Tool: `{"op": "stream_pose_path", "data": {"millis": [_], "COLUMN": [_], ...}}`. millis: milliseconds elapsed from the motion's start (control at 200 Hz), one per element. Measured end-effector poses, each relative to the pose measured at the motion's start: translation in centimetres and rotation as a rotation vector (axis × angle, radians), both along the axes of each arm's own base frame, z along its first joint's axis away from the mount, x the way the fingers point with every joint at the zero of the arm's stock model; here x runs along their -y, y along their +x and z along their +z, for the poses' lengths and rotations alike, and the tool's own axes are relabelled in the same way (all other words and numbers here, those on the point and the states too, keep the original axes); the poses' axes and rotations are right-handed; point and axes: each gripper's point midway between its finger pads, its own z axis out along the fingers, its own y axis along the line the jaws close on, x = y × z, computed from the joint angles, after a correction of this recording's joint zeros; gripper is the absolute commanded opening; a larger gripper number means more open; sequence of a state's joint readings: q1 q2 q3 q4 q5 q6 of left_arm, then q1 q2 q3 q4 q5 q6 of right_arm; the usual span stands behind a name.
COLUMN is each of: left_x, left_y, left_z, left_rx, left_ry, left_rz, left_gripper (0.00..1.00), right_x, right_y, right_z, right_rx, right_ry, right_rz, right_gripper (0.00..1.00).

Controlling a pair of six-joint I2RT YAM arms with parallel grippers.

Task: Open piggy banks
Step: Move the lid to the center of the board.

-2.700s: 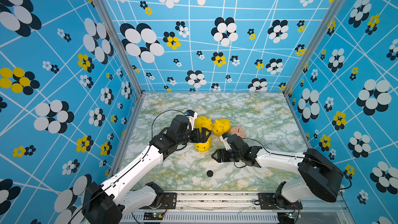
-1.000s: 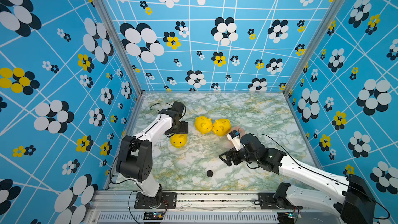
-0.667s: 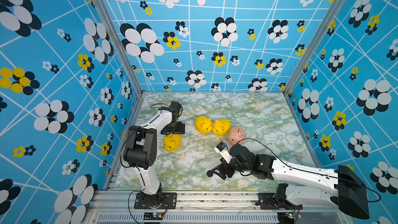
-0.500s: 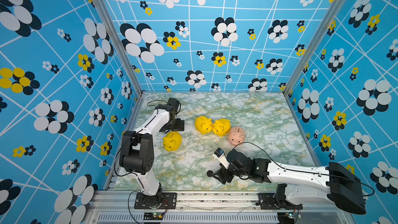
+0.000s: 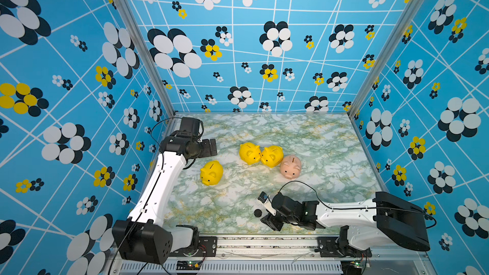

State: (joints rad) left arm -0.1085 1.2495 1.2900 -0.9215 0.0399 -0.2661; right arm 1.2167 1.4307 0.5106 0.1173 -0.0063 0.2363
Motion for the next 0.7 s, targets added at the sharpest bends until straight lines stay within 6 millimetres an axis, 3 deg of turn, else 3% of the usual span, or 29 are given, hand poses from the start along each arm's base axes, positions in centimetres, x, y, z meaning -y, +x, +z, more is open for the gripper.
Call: {"op": "stream_pose_path", "data": {"millis": [245,360,530,700], "left_x": [0.7,0.8,0.3,0.5], "left_y": [-3.2,-4.0,-5.1,-5.9], "left_z": [2.0,2.9,4.4,4.8], "left_rx": [0.080,0.110,0.163,0.184], "left_ry": [-0.097,-0.117,-0.132,-0.159], "left_rz": [-0.013,-0.017,0.002,0.000], "left_gripper": [0.99,0.99,0.99,0.99], "right_x": [-1.7,-3.0,-5.5,-9.7], "right_y": [0.9,1.3,2.2,3.6], "right_z": [-0.3,-0.4,-0.4,-0.3], "right_rx": [0.057,0.071,0.089,0.100], "right_ry": [0.006,0.009,0.020,0.042], "right_rz": [0.031,0.046,0.062,0.069], "right_gripper": [0.34,0.32,0.28,0.29]}}
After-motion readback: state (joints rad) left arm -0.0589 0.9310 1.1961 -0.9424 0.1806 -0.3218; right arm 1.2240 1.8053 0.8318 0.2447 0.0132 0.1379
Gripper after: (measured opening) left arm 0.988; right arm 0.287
